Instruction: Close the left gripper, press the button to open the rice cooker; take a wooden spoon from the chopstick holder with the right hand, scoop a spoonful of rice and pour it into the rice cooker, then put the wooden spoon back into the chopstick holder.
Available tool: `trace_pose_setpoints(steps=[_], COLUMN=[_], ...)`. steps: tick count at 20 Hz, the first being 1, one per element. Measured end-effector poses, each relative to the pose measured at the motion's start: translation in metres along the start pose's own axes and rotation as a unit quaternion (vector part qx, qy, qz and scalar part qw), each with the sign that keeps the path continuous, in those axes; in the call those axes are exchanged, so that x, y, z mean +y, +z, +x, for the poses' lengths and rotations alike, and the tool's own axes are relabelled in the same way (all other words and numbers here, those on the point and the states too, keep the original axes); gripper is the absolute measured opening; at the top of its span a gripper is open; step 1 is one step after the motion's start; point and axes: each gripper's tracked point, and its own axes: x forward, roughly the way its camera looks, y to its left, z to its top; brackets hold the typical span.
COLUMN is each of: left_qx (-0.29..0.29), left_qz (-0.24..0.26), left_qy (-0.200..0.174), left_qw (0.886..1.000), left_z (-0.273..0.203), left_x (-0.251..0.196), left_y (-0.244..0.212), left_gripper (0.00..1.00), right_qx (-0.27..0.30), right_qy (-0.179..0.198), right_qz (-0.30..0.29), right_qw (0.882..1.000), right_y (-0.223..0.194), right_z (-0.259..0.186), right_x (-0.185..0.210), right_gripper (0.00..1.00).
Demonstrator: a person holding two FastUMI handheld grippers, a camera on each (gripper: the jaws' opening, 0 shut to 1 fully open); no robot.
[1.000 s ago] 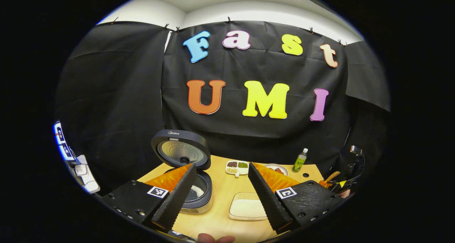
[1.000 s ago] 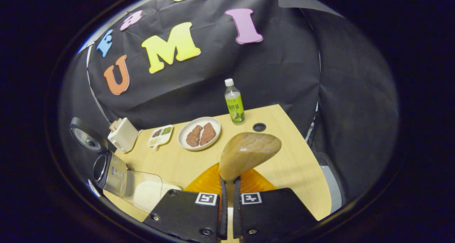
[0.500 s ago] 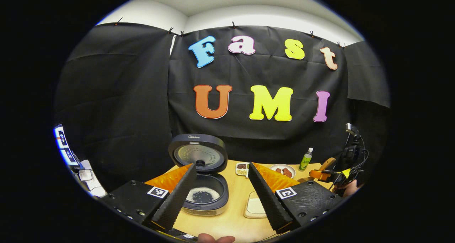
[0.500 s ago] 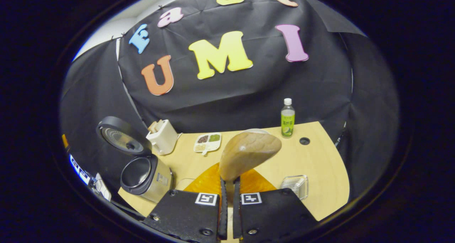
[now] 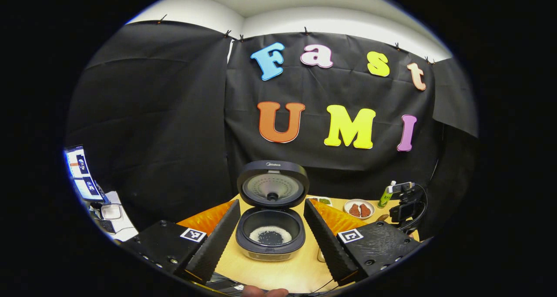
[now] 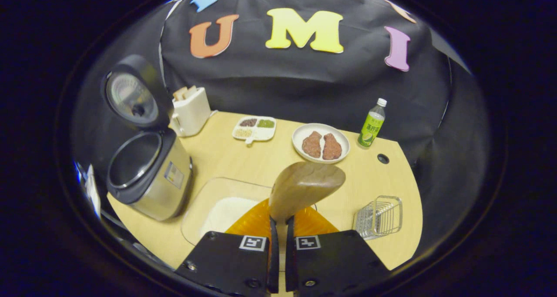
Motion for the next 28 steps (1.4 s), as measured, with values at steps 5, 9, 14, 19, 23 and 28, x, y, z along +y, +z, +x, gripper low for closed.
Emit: trace_pose_setpoints(steps=[5,9,14,19,23,28], left_qx=[0.013,0.025,0.037,0.044,0.047,0.053], left_qz=[-0.001,0.0,-0.004,-0.003,-0.008,-0.011], left_qy=[0.007,0.014,0.019,0.018,0.01,0.002], left_qw=[1.0,1.0,0.999,0.999,0.999,0.999], left_z=[0.002,0.004,0.005,0.008,0.008,0.007], left_x=[0.027,0.041,0.048,0.044,0.036,0.024], left_y=[-0.001,-0.006,-0.012,-0.016,-0.015,-0.018], left_gripper=[0.95,0.95,0.95,0.95,0.95,0.95], right_qx=[-0.004,-0.007,0.004,0.032,0.048,0.048], right_qy=[-0.044,-0.015,0.026,0.084,0.113,0.15], right_qz=[-0.063,-0.013,0.086,0.21,0.302,0.399], right_qw=[0.997,1.0,0.996,0.974,0.945,0.903], right_y=[-0.01,-0.012,-0.013,-0.011,-0.015,-0.022], right_z=[0.012,0.021,0.024,0.022,0.026,0.029], right_x=[0.016,0.05,0.073,0.074,0.063,0.039], right_gripper=[0.11,0.11,0.11,0.11,0.11,0.11])
